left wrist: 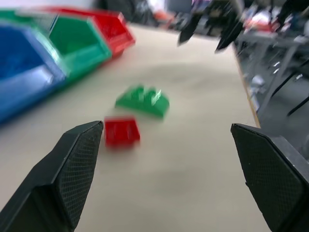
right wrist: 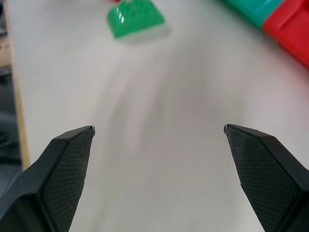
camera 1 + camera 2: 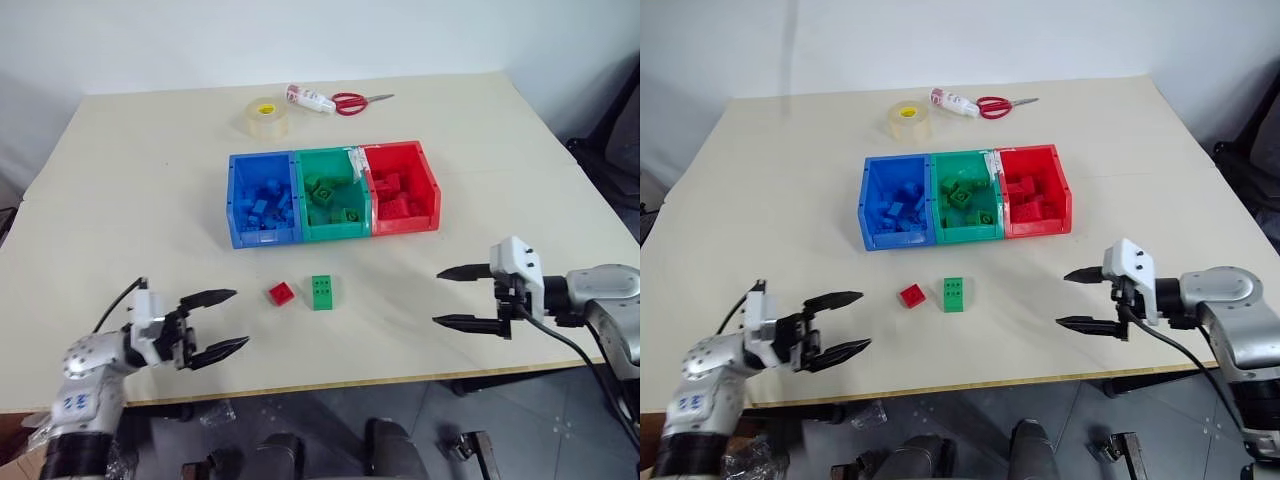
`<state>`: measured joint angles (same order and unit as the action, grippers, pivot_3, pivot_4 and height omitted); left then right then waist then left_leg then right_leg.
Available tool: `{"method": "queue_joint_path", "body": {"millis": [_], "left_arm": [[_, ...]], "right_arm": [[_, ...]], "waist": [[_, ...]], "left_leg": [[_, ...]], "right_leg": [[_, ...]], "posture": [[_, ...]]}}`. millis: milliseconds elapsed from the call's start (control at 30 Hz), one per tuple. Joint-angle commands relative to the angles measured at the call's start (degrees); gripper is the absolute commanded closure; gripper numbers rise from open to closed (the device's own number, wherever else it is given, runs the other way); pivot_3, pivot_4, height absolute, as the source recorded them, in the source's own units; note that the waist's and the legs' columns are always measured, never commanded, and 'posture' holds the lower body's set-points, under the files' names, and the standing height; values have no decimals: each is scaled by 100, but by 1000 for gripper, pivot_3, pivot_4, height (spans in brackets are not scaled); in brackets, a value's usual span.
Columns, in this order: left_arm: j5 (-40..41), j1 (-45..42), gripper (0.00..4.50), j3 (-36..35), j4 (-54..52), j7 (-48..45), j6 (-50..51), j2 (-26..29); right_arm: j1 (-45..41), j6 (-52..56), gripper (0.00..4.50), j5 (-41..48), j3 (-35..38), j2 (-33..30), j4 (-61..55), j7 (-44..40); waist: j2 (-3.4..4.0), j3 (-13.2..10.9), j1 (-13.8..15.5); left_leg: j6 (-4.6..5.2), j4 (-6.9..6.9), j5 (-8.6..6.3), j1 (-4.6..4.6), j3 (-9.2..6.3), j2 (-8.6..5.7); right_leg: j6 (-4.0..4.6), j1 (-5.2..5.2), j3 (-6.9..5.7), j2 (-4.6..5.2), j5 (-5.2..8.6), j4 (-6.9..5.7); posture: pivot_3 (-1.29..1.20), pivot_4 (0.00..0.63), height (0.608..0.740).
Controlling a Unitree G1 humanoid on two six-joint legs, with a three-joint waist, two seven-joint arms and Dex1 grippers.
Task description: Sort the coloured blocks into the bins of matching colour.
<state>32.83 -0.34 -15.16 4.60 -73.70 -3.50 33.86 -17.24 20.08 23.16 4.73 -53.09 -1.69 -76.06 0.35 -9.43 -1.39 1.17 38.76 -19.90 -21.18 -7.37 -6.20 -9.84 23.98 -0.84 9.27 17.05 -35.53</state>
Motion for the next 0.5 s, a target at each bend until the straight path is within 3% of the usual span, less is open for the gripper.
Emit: {"method": "queue_joint_path", "body": {"millis": [33, 267, 500], "left_arm": [[131, 497, 0, -380, -564, 107, 61, 226], [-143, 619, 0, 120, -1470, 511, 501, 383], [-937, -1111, 0, 1537, -1237, 973, 816, -87]], "right_arm": [[-162, -127, 12, 124, 130, -25, -1, -68], [-492, -160, 12, 41, -105, 244, 100, 17], [-518, -193, 12, 2, -127, 462, -53, 355]], "waist": [[0, 0, 18], [3, -3, 223], [4, -3, 294]], "left_leg": [[0, 4, 0, 1, 0, 0], [5, 20, -5, 0, -3, -5], [5, 30, -4, 0, -3, -10]], "right_leg": [[0, -1, 0, 1, 0, 3], [0, -17, -3, 5, 0, 23], [-5, -28, -10, 5, -3, 34]], "posture": [[0, 150, 740], [0, 150, 740], [0, 150, 740]]}}
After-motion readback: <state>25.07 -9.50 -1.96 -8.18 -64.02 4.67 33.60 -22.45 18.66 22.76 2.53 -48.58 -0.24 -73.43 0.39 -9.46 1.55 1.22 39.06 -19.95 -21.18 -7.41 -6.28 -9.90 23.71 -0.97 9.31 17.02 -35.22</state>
